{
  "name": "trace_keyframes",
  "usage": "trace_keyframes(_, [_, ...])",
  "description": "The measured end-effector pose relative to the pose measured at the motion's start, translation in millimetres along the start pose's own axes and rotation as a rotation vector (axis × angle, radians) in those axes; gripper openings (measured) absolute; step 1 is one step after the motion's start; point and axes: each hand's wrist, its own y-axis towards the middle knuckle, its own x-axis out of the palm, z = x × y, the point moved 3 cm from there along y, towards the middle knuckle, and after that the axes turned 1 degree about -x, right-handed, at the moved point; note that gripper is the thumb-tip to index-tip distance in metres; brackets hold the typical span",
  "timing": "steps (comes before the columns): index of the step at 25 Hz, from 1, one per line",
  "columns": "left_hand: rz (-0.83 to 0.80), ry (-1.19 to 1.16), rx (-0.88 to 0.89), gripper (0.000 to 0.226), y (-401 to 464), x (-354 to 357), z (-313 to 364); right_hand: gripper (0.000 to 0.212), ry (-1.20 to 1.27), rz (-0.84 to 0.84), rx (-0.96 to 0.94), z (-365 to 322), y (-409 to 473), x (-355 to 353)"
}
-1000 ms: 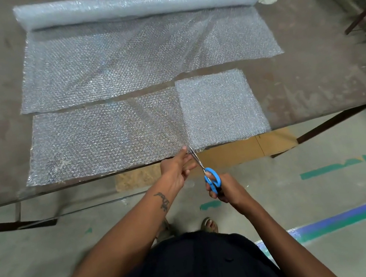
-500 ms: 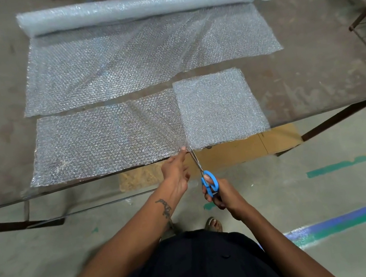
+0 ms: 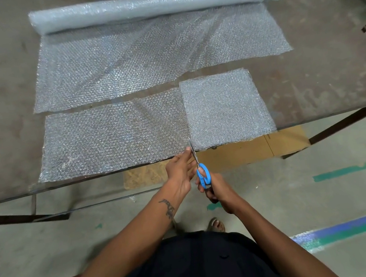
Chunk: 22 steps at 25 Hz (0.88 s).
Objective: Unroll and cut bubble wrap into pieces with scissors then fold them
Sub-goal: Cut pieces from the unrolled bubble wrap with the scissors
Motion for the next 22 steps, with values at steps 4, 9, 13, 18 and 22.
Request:
trace_keyframes(4, [-0.001,-0.006,0.000,0.045,1.0,-2.3,-1.2,0.050,-0.011,0.028,0.016,1.1,3.6,10.1])
trace_keyframes(9, [-0.024,0.011,-0.006,0.035,2.0,-4.0,-1.9,0.054,0.021,0.051,0.033,0.8,3.3,20.0])
trace_keyframes(13, [-0.053,0.015,-0.003,0.034,0.8,-4.0,-1.9,0.054,-0.027,0.079,0.011,-2.6,3.8,22.1])
trace_keyframes(18, [-0.052,0.024,-0.003,0.028,0.8,-3.8,-1.9,0.048,-0.078,0.087,-0.054,-2.7,4.3,22.3])
trace_keyframes(22, [-0.066,0.011,0.000,0.022,3.0,-2.5,-3.0,0.042,-0.050,0.055,-0.093,-2.7,1.8,21.5])
